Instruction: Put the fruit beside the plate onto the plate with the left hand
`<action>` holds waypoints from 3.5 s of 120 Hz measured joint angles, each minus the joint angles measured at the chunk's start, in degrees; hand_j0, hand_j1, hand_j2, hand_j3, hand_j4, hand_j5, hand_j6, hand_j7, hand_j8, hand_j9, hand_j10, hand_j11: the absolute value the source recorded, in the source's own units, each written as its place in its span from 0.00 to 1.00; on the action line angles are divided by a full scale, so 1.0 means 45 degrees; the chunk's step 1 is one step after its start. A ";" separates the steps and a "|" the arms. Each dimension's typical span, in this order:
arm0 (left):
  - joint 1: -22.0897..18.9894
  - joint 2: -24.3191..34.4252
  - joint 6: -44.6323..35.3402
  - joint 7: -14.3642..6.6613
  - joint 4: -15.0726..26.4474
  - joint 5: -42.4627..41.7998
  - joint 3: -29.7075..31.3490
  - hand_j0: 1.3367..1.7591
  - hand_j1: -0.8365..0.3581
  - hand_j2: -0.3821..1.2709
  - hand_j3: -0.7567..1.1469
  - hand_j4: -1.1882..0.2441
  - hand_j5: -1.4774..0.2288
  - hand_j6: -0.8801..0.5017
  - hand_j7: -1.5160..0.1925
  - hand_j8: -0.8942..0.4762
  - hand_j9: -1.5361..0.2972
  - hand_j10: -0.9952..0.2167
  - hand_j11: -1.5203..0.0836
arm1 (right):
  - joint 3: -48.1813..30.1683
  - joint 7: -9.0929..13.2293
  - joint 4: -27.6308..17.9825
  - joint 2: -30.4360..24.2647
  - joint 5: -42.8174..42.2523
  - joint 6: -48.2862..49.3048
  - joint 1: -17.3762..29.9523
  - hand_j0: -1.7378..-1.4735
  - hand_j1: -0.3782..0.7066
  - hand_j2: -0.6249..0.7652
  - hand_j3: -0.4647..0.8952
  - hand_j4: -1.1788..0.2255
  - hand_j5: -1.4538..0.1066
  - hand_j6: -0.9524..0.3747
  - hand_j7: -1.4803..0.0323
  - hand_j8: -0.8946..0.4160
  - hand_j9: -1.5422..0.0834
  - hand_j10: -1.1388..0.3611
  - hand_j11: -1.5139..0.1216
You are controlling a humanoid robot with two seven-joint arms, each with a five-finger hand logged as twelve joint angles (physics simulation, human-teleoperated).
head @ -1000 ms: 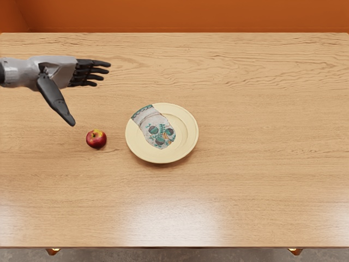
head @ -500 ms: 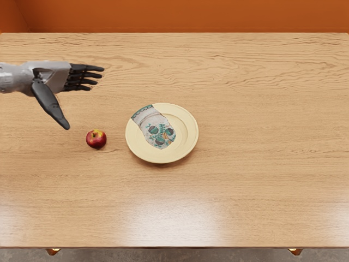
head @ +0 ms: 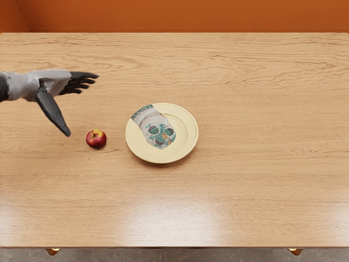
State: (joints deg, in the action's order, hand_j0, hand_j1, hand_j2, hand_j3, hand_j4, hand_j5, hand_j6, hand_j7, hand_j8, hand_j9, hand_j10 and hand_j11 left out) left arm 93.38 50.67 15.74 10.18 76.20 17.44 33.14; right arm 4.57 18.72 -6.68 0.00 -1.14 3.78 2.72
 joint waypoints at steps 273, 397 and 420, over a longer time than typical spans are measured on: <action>-0.0883 -0.4188 -0.7847 -0.0519 0.0676 -0.1197 0.3096 0.76 0.46 0.41 0.40 0.41 0.39 0.28 0.41 0.32 0.40 0.32 0.45 | 0.0000 0.0000 0.0000 0.0000 -0.0001 0.0000 0.0000 0.30 0.03 0.45 0.34 0.84 0.93 0.72 0.98 0.68 0.95 0.76 0.93; 0.0987 -0.4727 -0.6512 -0.1003 0.0416 -0.2526 0.1818 0.76 0.90 0.25 0.40 0.77 0.79 0.57 0.82 0.59 0.77 0.75 0.87 | 0.0000 0.0000 0.0000 0.0000 -0.0001 0.0000 0.0000 0.30 0.03 0.45 0.34 0.84 0.93 0.72 0.98 0.68 0.95 0.76 0.93; 0.0589 -0.3678 -0.6506 -0.1028 0.0225 -0.2523 0.1664 0.76 0.95 0.24 0.40 0.80 0.83 0.61 0.86 0.63 0.81 0.79 0.91 | 0.0000 0.0000 0.0000 0.0000 0.0000 0.0000 0.0000 0.30 0.03 0.45 0.34 0.84 0.93 0.72 0.98 0.68 0.95 0.76 0.93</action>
State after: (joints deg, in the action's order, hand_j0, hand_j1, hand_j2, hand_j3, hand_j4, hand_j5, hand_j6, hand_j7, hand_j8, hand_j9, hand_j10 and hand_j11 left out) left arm 96.02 34.12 -13.54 5.56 77.21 6.09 40.62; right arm 4.57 18.72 -6.68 0.00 -1.14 3.78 2.72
